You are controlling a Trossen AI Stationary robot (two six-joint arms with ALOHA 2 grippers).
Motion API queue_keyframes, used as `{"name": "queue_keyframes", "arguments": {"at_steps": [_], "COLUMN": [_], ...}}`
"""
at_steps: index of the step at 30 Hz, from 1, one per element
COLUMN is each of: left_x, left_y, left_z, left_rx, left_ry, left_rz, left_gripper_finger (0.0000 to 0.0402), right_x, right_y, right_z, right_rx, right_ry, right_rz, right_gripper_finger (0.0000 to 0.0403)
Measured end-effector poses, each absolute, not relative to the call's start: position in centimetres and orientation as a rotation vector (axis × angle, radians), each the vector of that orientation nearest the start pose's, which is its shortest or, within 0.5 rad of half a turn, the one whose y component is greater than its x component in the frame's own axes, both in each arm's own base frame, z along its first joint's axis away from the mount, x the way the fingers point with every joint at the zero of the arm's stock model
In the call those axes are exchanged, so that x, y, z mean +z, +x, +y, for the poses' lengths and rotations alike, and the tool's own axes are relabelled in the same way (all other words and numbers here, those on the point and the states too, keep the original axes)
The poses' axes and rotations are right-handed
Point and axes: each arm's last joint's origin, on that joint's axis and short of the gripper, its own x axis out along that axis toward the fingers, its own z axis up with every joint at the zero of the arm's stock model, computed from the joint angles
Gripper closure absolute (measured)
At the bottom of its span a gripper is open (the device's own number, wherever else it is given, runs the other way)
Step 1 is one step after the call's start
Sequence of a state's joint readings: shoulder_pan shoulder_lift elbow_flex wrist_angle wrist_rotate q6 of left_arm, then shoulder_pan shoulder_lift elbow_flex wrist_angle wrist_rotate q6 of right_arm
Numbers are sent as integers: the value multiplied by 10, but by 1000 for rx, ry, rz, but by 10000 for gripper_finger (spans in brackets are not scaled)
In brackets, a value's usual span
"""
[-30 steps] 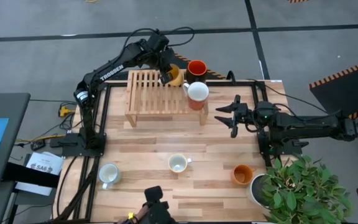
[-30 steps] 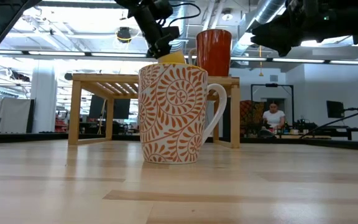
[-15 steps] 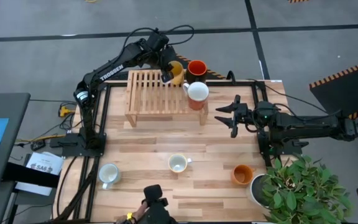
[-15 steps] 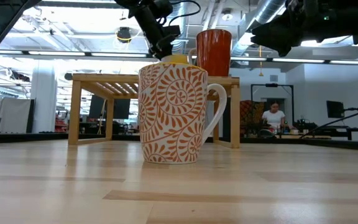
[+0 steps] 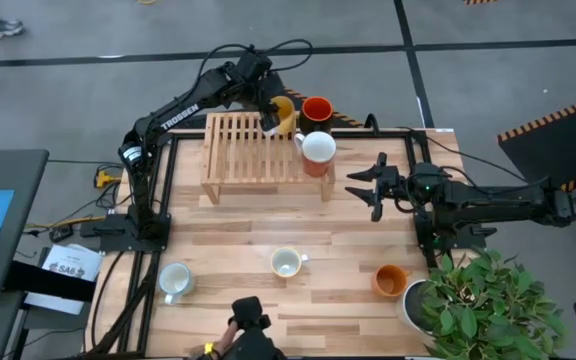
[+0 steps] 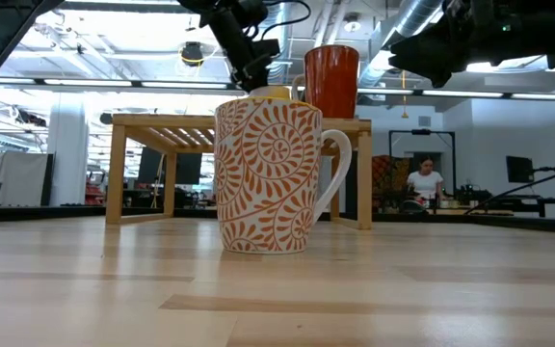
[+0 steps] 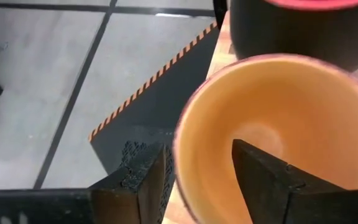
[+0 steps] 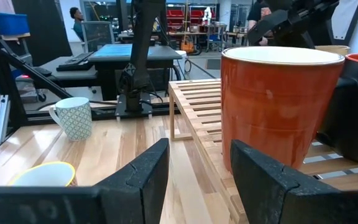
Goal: Place coffee mugs
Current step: Put the yellow mug on the shelf, then put the blue patterned mug on the shelf
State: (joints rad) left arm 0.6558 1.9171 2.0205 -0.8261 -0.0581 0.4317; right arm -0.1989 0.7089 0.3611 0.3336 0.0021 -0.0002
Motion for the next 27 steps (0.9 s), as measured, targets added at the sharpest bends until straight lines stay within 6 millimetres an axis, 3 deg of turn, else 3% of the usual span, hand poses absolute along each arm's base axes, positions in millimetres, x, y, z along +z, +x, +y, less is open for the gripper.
{"name": "queue_keyframes", "arguments": {"at_steps": [15, 27], "left_x": [376, 415], "left_y": [339, 334], "left_z": [249, 241], "left_rx": [520, 551], "left_ry": [221, 232], "left_rz": [817, 725], "left_gripper_finger": [228, 228], "right_x": [247, 246], "right_y": [164, 164], "right_z": [-33, -33], "right_rx": [-201, -200], "right_ry": [2, 3], "right_rz": [18, 24], "right_gripper_finger": [207, 207]}}
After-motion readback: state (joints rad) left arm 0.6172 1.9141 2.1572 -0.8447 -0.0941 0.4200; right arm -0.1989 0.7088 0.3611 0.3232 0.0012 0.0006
